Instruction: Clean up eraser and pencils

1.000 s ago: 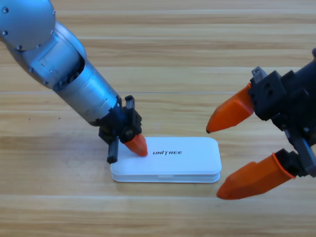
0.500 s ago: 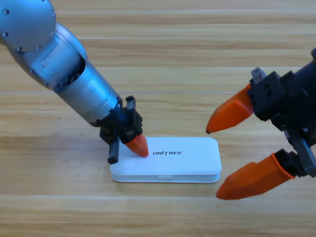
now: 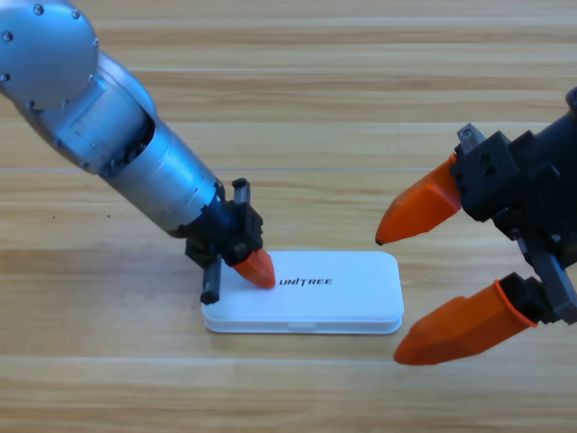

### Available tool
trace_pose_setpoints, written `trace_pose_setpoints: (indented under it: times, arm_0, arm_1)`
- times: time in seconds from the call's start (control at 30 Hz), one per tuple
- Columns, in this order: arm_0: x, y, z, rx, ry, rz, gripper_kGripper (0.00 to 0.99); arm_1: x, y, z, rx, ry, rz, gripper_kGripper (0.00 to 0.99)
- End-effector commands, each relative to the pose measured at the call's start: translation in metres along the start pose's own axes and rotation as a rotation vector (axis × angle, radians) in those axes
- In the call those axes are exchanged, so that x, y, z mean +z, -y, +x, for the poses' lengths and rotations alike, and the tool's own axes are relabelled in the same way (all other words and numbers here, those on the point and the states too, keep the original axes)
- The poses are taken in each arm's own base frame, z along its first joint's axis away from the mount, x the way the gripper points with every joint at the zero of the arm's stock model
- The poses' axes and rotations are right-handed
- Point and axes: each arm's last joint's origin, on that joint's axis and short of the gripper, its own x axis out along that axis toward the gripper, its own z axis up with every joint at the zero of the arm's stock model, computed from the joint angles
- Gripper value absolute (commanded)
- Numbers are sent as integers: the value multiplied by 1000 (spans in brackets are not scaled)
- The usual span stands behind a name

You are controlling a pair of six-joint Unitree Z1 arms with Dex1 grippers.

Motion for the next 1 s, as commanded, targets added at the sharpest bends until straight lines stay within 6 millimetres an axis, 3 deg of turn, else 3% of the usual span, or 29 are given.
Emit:
trace_pose_setpoints:
  times: [0.03, 0.43, 0.67, 0.7, 0.73, 0.8, 0.83, 0.9, 1.0]
  arm_0:
    - [-18, 20, 39, -102, -92, -8, 0]
    - [-16, 23, 26, -86, -86, -6, 0]
    - [1, 17, -2, -62, -96, -22, 0]
    - [6, 16, -10, -57, -95, -20, 153]
    - [10, 15, -20, -52, -95, -18, 397]
    - [24, 12, -46, -23, -88, -11, 764]
    - [31, 11, -61, -6, -85, -7, 867]
    - [47, 8, -93, 28, -67, -1, 971]
    - [68, 9, -145, 74, -13, 8, 990]
  arm_1:
    - [-5, 6, 17, 30, -39, 26, 943]
    - [-4, 2, 10, 24, -23, 16, 943]
    - [-3, -5, -3, 10, 7, 4, 943]
    - [-3, -5, -3, 10, 8, 5, 943]
    - [-3, -5, -3, 10, 8, 5, 943]
    - [-3, -5, -4, 9, 9, 4, 943]
    - [-3, -6, -4, 8, 11, 3, 943]
    - [-2, -7, -7, 4, 17, -1, 943]
    - [-1, -10, -14, -9, 34, -11, 943]
